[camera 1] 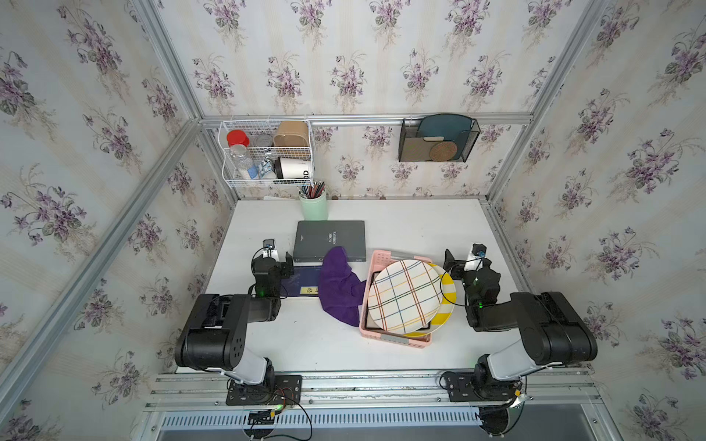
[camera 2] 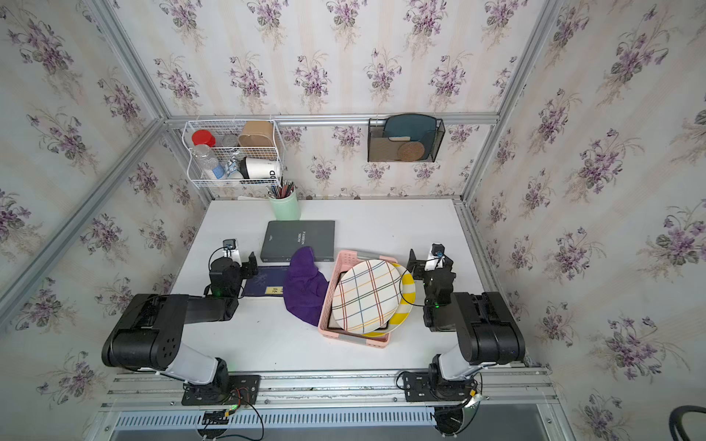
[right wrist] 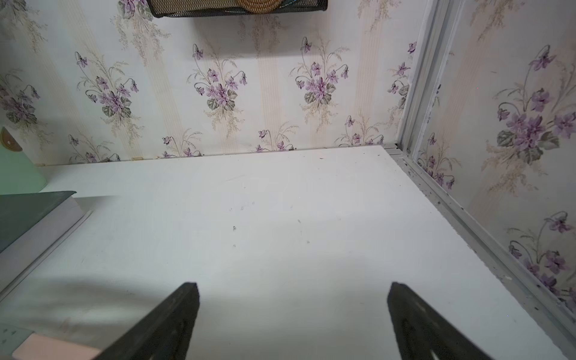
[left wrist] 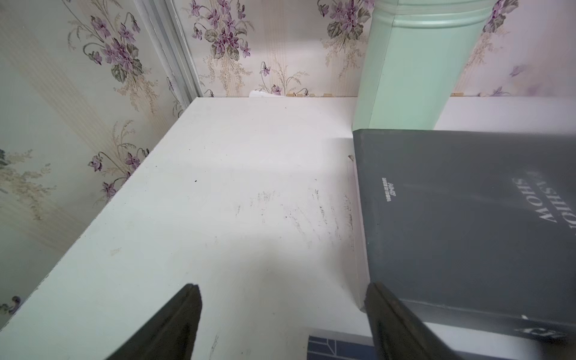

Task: Wipe the wet plate dry
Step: Pick up the plate from the bin.

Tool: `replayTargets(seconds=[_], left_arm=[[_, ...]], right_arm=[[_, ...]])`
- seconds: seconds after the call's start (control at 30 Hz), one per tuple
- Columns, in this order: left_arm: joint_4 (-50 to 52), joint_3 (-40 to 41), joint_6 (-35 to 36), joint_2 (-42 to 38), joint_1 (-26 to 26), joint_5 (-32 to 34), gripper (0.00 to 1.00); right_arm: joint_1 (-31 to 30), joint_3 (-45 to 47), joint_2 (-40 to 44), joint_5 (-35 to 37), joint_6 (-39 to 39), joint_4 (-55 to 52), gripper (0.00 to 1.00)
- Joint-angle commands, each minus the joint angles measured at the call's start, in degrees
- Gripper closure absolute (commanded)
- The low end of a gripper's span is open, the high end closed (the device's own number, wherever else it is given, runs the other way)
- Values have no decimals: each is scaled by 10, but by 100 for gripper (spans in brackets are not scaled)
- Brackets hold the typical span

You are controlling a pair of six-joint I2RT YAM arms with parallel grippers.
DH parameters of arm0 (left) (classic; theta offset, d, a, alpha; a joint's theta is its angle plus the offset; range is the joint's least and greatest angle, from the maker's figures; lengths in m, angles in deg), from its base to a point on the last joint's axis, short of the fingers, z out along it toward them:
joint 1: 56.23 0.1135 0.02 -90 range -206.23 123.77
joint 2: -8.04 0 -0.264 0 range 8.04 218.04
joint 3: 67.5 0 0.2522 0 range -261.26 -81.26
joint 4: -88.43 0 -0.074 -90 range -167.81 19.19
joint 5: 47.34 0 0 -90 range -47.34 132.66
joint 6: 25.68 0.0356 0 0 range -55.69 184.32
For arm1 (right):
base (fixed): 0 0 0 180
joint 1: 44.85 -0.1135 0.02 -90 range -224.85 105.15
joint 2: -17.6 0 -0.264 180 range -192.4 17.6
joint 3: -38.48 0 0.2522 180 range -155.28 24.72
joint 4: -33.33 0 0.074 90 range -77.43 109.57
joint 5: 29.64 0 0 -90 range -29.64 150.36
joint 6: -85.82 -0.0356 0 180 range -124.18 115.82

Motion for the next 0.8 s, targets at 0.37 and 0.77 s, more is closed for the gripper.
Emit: replayTargets(seconds=[0.37, 0.77], left_arm=[[-8, -3, 4, 2, 0, -4, 14], [91, -27, -17, -51, 11, 19, 15]], right_arm=[[1, 5, 3, 10, -6, 15, 0], [2, -235, 254, 90, -214, -624, 0]])
